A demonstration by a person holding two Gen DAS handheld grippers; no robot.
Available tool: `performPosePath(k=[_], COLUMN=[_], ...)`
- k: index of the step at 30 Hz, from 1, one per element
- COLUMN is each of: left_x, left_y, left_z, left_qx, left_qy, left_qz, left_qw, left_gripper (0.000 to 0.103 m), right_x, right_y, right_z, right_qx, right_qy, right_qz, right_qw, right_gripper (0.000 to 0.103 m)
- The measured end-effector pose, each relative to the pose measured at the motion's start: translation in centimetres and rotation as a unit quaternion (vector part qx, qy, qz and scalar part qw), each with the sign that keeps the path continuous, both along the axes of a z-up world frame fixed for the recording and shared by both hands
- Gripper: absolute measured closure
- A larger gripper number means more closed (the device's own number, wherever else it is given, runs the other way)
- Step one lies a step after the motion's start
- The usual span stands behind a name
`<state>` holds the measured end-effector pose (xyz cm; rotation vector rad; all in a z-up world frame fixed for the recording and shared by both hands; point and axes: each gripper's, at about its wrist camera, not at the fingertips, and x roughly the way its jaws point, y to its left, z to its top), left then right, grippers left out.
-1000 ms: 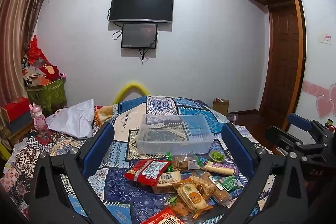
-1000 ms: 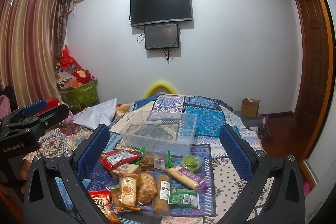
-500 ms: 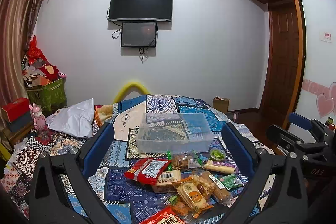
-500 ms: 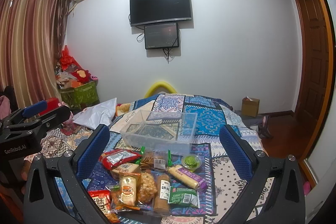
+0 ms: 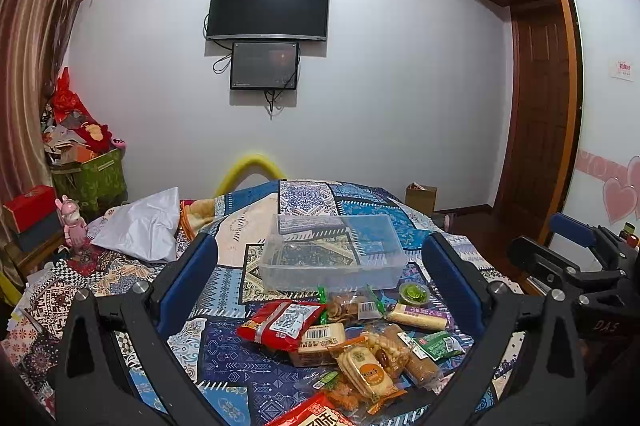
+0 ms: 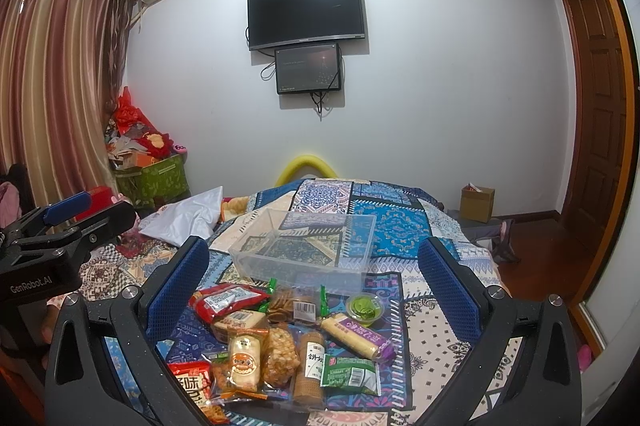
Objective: Organize snacks
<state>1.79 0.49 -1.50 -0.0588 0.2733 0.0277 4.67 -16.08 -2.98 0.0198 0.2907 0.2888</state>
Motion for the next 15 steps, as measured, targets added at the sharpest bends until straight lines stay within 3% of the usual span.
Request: performPosePath(k=[15], left_x=[0.59], left_y=[0.08], left_z=[-0.51], left_qx=[-0.001], left_qy=[0.009], left_qz=[-0.002], left_qw=[1.0], left_gripper=[0.0], right_x=[0.13], right_y=[0.18], right_z=[-0.26], right_qx=[-0.001], right_qy=[0.005], right_qz=[0.001], right_qw=[1.0], right_gripper=[0.0])
